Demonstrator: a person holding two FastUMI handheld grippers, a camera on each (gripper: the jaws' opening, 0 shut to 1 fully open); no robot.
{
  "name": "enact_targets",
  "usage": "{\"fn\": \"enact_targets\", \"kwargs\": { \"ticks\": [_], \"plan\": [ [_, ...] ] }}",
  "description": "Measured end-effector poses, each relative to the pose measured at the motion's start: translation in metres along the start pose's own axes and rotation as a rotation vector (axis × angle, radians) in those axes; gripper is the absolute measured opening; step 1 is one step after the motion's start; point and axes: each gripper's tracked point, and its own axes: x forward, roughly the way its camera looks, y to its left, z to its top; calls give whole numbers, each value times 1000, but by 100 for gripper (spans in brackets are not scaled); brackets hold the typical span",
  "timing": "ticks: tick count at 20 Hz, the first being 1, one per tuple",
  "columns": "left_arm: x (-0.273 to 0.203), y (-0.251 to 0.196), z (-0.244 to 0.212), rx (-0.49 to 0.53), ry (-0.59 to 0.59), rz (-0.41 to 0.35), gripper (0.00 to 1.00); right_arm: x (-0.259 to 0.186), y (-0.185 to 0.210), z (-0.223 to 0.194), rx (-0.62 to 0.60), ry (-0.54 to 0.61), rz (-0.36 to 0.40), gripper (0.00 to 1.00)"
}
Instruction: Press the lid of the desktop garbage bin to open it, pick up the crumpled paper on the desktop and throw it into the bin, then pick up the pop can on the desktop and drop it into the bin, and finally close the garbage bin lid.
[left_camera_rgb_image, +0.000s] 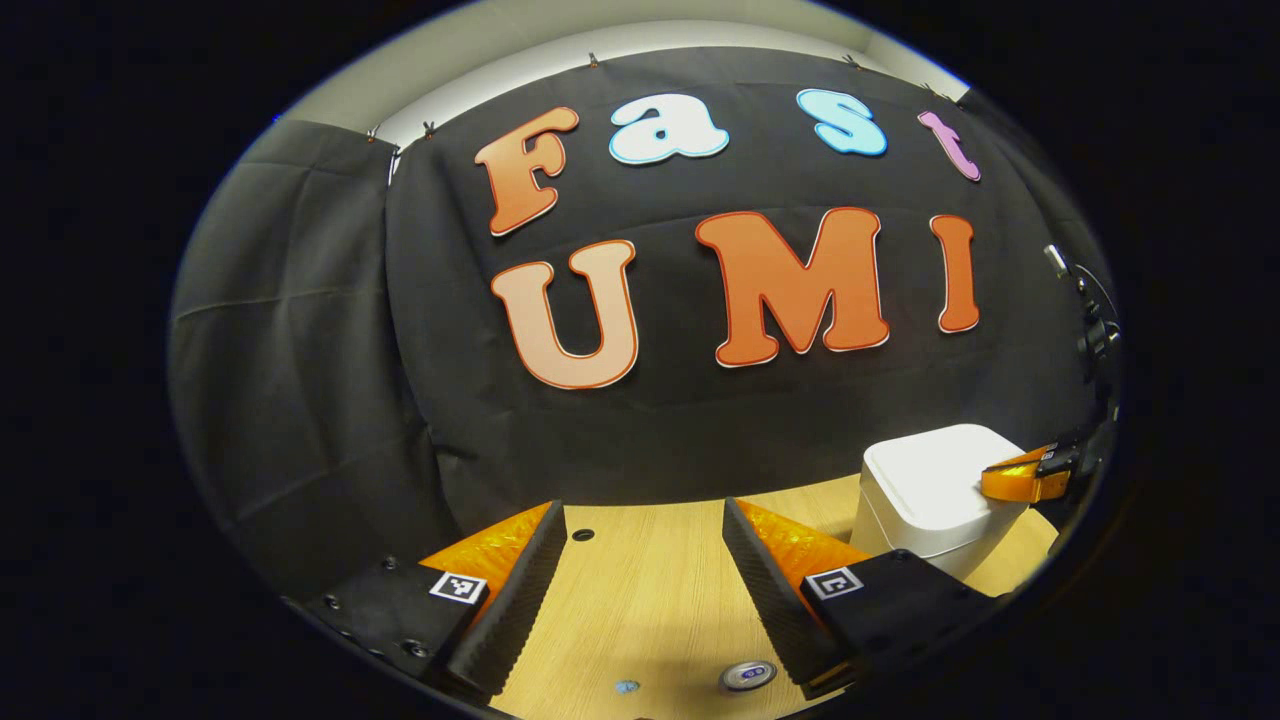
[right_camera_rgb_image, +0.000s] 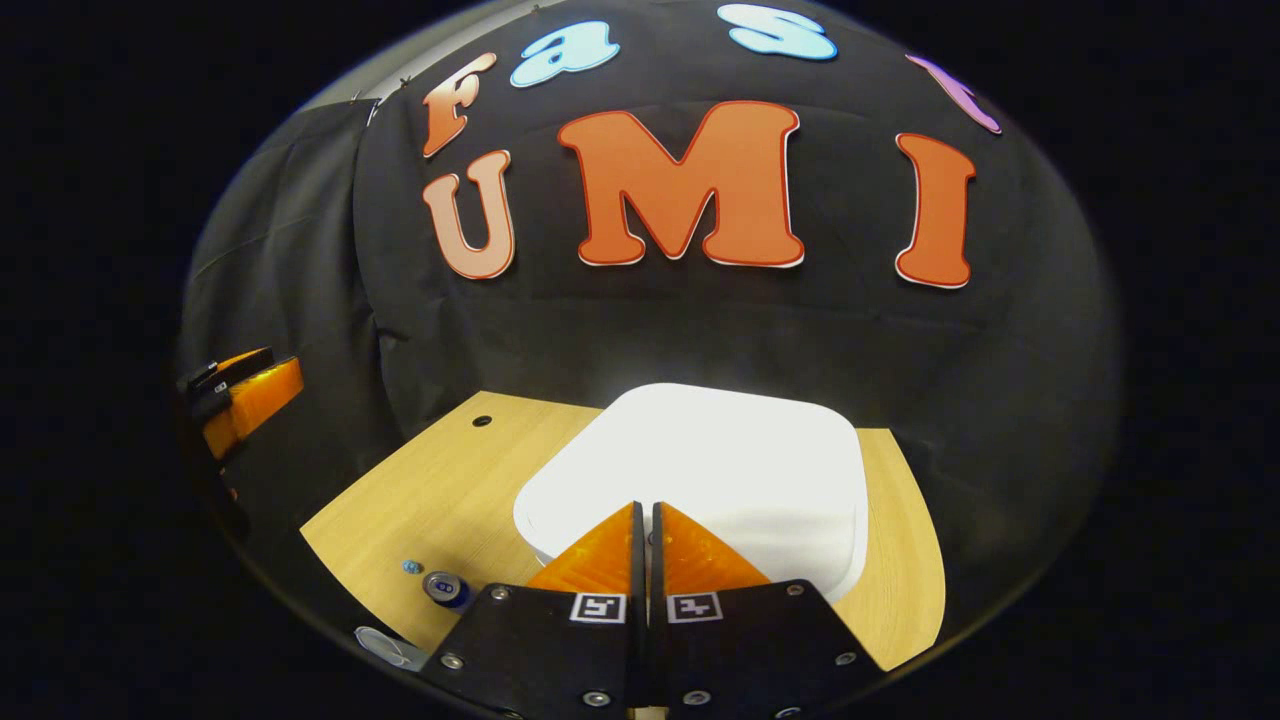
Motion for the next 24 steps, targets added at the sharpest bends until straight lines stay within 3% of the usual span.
{"fn": "enact_targets", "kwargs": {
  "ticks": [5,10,13,16,21,22,24],
  "plan": [
    [0,-11,-6,-14,22,16,100,-1,4,-4,39,55,64,1],
    [-1,-14,-14,-20,43,42,100,0,2,6,-49,-19,60,1],
    [0,-8,-22,-40,50,49,100,-3,0,12,-43,-44,14,1],
    [9,5,-28,-42,59,30,100,-11,0,47,-69,-160,-35,1],
    [34,31,-47,-56,92,-40,100,-24,16,94,-113,-279,-106,3],
    [38,37,-53,-57,105,-53,96,-25,18,99,-111,-294,-129,3],
    [46,44,-69,-51,136,-81,100,-31,26,110,-109,-329,-162,4]
  ]
}}
